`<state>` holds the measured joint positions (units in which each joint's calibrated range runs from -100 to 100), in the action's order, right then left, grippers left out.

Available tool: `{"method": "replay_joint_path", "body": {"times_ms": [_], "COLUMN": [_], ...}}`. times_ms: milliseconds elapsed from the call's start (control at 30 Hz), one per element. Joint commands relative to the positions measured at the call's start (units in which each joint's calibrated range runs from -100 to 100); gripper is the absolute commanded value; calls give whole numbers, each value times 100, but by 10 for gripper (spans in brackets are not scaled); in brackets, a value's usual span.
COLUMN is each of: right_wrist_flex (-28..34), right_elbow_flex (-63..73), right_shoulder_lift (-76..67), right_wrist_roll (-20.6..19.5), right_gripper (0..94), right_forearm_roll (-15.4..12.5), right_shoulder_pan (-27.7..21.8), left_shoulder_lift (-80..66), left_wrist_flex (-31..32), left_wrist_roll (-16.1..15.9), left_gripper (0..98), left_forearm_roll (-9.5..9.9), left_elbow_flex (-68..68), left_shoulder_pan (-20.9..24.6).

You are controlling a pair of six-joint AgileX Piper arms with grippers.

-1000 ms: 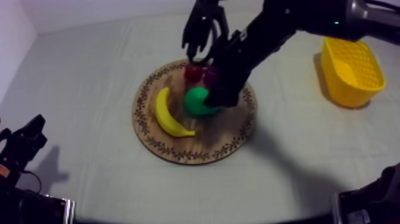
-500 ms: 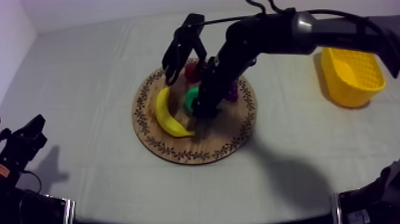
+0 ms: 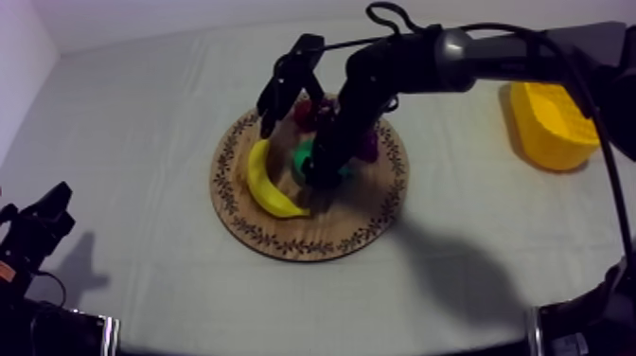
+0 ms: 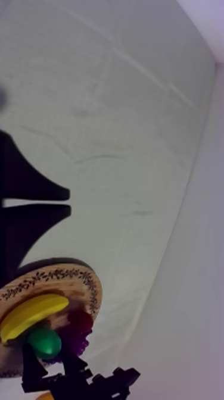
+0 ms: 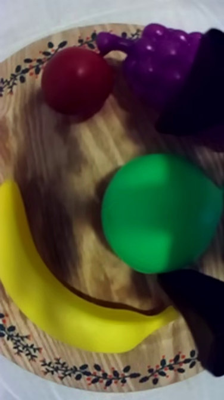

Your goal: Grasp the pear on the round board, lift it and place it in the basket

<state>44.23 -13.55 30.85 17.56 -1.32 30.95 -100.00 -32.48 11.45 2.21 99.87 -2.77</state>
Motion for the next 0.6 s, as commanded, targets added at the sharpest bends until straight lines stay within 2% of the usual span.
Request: {"method": "replay_joint_path", "body": {"times_ms": [0,567], "right_wrist_flex": [20,-9], "right_elbow_flex": [28,104], "right_shoulder_lift": [40,275], "right_wrist_roll": [20,35], "right_gripper": [619,453], "right_forearm_roll": [-32,-30], "right_shoulder_pan": [8,26], "left_shoulder_lift": [0,0], "left_wrist_flex": [-1,-1], "left_wrist_roll": [3,2], "left_gripper": [1,1], "left_forearm_roll": [2,2], "left_elbow_flex": [2,2], "left_shoulder_pan": [-1,-1]}}
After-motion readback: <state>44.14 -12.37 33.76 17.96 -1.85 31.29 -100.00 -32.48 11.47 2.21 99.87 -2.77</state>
